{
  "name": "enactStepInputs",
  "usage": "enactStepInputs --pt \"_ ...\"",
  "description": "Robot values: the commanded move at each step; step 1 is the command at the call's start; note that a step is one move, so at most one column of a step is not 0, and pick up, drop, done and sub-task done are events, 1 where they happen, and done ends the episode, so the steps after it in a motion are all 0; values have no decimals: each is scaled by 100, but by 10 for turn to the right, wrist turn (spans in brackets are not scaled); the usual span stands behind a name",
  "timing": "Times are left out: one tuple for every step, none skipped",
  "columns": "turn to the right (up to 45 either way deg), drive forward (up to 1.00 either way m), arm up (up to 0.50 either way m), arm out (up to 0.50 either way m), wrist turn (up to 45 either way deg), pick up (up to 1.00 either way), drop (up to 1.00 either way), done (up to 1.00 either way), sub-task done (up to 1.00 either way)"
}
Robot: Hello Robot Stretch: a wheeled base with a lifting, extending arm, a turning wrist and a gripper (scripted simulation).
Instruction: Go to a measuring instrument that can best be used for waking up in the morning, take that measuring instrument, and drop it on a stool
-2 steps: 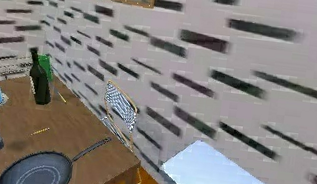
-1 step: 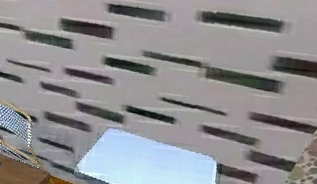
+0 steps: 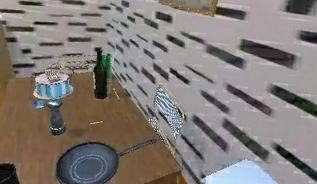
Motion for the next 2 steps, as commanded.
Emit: enactStepInputs --pt "-210 0 0 0 0 0 0 0 0" --pt "0 0 0 46 0 0 0 0 0"
